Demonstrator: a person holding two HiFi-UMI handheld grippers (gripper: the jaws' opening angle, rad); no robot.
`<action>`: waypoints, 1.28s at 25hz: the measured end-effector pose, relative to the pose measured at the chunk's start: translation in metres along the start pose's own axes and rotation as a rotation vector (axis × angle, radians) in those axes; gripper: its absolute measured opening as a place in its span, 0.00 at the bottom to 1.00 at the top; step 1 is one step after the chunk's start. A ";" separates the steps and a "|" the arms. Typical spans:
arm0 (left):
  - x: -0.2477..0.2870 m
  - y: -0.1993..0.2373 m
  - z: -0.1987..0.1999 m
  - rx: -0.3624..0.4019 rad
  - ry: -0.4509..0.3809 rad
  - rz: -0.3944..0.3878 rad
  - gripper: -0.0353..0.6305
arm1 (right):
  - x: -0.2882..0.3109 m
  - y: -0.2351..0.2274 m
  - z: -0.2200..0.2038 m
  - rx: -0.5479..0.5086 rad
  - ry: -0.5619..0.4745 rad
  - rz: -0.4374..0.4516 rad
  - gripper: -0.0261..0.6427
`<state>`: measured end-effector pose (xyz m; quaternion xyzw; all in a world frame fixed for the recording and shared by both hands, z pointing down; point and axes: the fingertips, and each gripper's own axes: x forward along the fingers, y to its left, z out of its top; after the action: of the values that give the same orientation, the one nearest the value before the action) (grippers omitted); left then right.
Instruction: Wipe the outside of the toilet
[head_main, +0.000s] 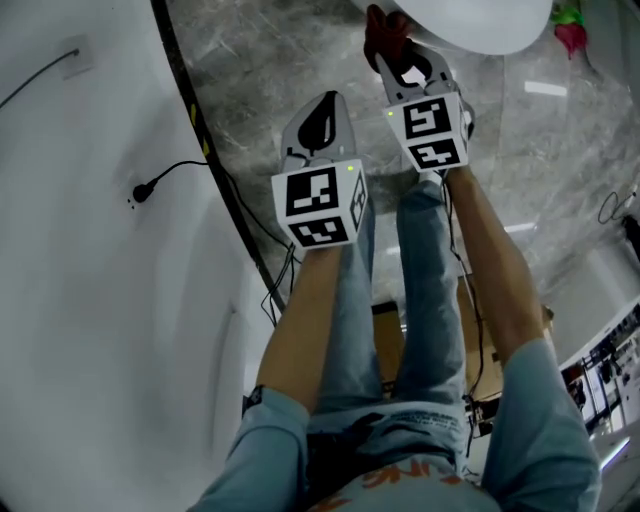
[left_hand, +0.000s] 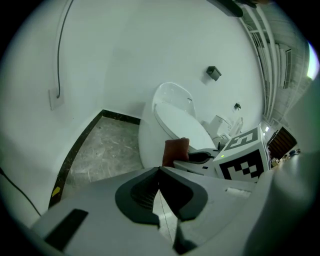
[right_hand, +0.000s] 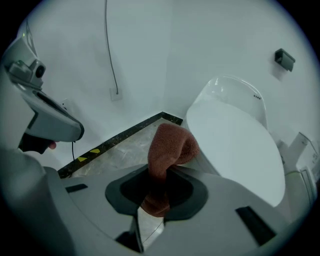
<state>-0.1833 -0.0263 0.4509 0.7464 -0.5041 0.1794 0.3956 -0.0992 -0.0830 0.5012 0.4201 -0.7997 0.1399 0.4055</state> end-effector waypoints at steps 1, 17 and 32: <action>0.000 -0.001 -0.002 -0.003 0.003 0.006 0.05 | -0.001 -0.003 -0.002 0.015 -0.002 -0.005 0.15; 0.001 -0.084 -0.021 -0.129 -0.018 0.053 0.05 | -0.035 -0.052 -0.039 -0.009 -0.021 0.000 0.15; 0.022 -0.144 -0.034 -0.075 0.015 0.113 0.05 | -0.072 -0.116 -0.084 0.078 -0.030 -0.003 0.15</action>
<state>-0.0407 0.0124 0.4279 0.7001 -0.5488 0.1877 0.4164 0.0594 -0.0664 0.4853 0.4389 -0.7990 0.1641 0.3770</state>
